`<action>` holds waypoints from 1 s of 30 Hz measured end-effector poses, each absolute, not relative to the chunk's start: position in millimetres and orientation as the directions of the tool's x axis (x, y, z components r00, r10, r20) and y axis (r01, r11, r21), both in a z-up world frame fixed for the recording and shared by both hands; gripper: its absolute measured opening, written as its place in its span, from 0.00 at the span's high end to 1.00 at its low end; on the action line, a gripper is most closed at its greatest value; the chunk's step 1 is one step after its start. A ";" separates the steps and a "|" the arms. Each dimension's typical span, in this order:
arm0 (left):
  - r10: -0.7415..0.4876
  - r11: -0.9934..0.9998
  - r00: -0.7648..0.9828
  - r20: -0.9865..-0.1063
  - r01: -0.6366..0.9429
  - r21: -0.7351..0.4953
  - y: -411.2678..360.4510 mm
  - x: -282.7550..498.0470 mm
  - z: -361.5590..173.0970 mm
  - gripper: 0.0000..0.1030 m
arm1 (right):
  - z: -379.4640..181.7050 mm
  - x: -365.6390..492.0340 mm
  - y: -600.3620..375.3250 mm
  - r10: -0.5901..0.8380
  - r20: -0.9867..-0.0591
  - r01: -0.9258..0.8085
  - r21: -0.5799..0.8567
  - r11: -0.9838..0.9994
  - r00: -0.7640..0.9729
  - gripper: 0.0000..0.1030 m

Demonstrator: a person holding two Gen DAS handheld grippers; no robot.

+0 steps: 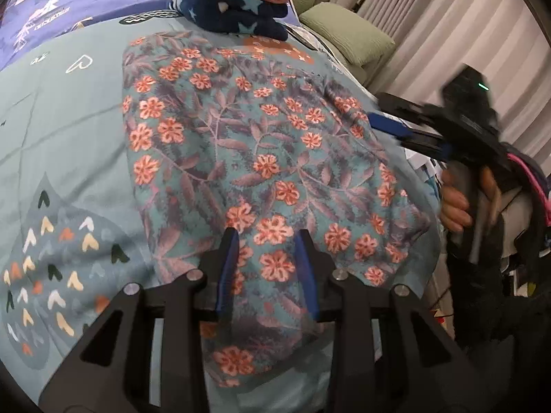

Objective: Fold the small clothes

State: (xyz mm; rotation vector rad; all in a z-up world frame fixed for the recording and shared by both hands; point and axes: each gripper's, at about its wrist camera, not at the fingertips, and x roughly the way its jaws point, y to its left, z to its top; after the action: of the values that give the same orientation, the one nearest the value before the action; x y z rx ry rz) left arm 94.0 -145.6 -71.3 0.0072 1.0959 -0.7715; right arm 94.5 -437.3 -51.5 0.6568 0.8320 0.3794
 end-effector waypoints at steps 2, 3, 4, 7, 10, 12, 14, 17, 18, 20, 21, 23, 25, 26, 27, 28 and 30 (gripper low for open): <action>-0.556 0.743 0.222 -0.801 0.564 -0.360 -145.9 94.8 -72.2 0.65 | -64.6 118.9 -432.1 0.601 -0.552 -0.063 0.704 0.707 0.578 0.46; -0.553 0.742 0.218 -0.804 0.568 -0.356 -146.7 95.1 -72.2 0.65 | -69.3 128.3 -429.2 0.605 -0.563 -0.055 0.705 0.707 0.563 0.46; -0.549 0.742 0.216 -0.808 0.572 -0.351 -148.5 95.2 -71.3 0.65 | -73.2 137.6 -425.6 0.608 -0.571 -0.052 0.704 0.709 0.552 0.46; -0.526 0.741 0.224 -0.820 0.594 -0.313 -154.5 95.5 -69.9 0.65 | -69.9 155.9 -422.8 0.637 -0.542 -0.078 0.725 0.684 0.548 0.45; -0.503 0.738 0.236 -0.831 0.618 -0.272 -160.6 94.2 -69.3 0.65 | -57.1 175.2 -419.0 0.642 -0.526 -0.115 0.717 0.688 0.559 0.45; -0.500 0.738 0.237 -0.833 0.620 -0.266 -161.2 94.2 -67.6 0.65 | -49.1 190.8 -417.5 0.642 -0.520 -0.127 0.714 0.689 0.563 0.45; -0.502 0.741 0.240 -0.831 0.615 -0.270 -160.6 96.8 -64.6 0.65 | -42.9 202.9 -416.3 0.644 -0.510 -0.138 0.713 0.687 0.571 0.45; -0.497 0.755 0.260 -0.828 0.600 -0.265 -157.9 104.5 -61.0 0.65 | -30.5 217.4 -413.6 0.662 -0.484 -0.159 0.727 0.669 0.573 0.45; -0.498 0.758 0.265 -0.826 0.595 -0.267 -156.2 106.8 -60.7 0.65 | -26.1 216.6 -413.4 0.667 -0.480 -0.170 0.725 0.668 0.570 0.45; -0.505 0.762 0.268 -0.821 0.585 -0.278 -152.1 111.0 -60.1 0.65 | -18.3 211.4 -412.1 0.646 -0.508 -0.183 0.688 0.702 0.571 0.45; -0.508 0.763 0.268 -0.819 0.582 -0.283 -150.2 112.6 -59.4 0.65 | -16.1 208.6 -413.6 0.626 -0.526 -0.182 0.665 0.725 0.576 0.45; -0.510 0.763 0.270 -0.816 0.579 -0.286 -147.6 114.3 -58.8 0.65 | -16.6 197.6 -422.0 0.595 -0.554 -0.163 0.638 0.753 0.582 0.45; -0.514 0.765 0.276 -0.813 0.577 -0.287 -146.2 117.5 -57.9 0.65 | -25.9 189.6 -436.8 0.575 -0.581 -0.108 0.642 0.759 0.576 0.45; -0.518 0.764 0.279 -0.809 0.576 -0.291 -146.0 120.5 -57.2 0.65 | -33.3 186.8 -443.9 0.565 -0.597 -0.072 0.648 0.758 0.569 0.45; -0.520 0.763 0.280 -0.807 0.576 -0.292 -146.4 123.2 -57.1 0.65 | -37.7 182.4 -447.7 0.563 -0.606 -0.056 0.651 0.757 0.562 0.45; -0.520 0.764 0.282 -0.806 0.576 -0.291 -147.3 124.5 -56.7 0.65 | -44.9 181.0 -449.5 0.567 -0.621 -0.037 0.655 0.754 0.541 0.45; -0.513 0.772 0.287 -0.809 0.567 -0.289 -149.4 129.5 -57.6 0.65 | -58.1 182.5 -444.8 0.624 -0.617 -0.039 0.696 0.717 0.479 0.45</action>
State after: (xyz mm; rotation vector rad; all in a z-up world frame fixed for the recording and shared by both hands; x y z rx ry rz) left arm 129.5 -149.4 -57.6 0.0580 1.0570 -0.7220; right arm 182.5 -444.8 -58.1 0.6730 0.9998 0.4442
